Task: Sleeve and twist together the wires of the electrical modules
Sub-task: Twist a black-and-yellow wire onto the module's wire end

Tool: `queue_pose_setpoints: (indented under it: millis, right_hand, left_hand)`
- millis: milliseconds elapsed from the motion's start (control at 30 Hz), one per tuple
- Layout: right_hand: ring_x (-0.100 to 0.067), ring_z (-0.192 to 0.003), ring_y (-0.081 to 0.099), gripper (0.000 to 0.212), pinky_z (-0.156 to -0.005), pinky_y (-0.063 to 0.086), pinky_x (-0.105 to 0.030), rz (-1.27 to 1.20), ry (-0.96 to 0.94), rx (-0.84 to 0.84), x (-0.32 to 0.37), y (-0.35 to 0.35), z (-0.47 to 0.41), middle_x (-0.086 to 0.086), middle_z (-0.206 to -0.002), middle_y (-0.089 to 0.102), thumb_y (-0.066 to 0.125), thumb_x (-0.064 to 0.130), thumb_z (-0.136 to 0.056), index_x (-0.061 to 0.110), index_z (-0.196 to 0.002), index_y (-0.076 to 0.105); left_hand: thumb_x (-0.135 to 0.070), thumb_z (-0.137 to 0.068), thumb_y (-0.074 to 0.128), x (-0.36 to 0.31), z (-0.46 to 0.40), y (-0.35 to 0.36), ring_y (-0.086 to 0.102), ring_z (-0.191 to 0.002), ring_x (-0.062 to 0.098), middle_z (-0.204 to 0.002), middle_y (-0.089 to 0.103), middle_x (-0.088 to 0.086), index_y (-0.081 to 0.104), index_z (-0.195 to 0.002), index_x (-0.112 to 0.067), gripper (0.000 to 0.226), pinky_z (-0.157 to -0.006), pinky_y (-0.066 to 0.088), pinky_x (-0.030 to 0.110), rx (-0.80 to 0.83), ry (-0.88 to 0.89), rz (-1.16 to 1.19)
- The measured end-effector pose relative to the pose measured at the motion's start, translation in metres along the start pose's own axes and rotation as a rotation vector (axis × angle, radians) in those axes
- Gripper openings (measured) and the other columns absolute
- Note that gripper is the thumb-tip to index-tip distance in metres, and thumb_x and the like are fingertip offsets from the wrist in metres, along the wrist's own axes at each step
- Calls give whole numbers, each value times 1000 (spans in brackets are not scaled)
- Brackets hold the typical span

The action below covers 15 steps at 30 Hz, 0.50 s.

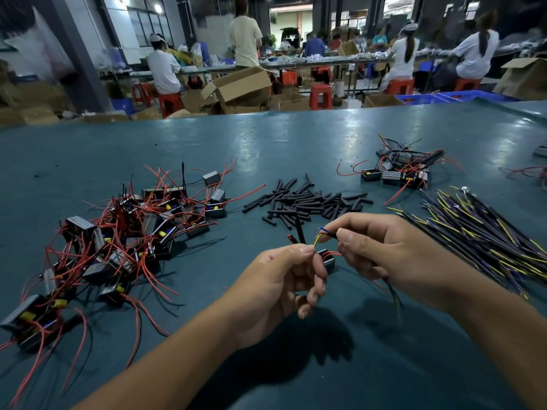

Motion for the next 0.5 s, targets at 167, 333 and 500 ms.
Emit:
queue_pose_setpoints:
  millis: [167, 333, 500]
  right_hand:
    - [-9, -52, 26, 30, -44, 23, -15, -243, 94, 124, -7, 18, 0, -3, -64, 37, 53, 26, -93, 9, -109, 71]
    - [-12, -55, 28, 26, -47, 22, -18, -202, 90, 138, -6, 16, 0, -7, -64, 44, 55, 26, -94, 5, -105, 66]
    - [-7, -51, 36, 23, -46, 28, -15, -62, 58, 182, 0, 7, 3, -1, -64, 47, 63, 26, -89, 5, -99, 68]
  left_hand:
    - [-31, -93, 52, 3, -1, 4, 51, -53, 12, -65, 57, 5, 66, -74, -15, 28, -45, 41, 22, 27, -33, 66]
    - [-32, -103, 51, 2, 1, -2, 52, -54, 14, -70, 60, 6, 69, -84, -16, 30, -43, 39, 23, -46, -9, -124]
    - [-27, -88, 67, -20, 5, -16, 43, -44, 15, -61, 53, 4, 67, -77, -16, 16, -38, 35, 20, -149, 160, -217]
Point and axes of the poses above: each hand's wrist, its own z-axis away from the middle knuckle, its own y-axis out of the palm, x = y × z, the point moved 7 cm from there along -z, towards the middle knuckle
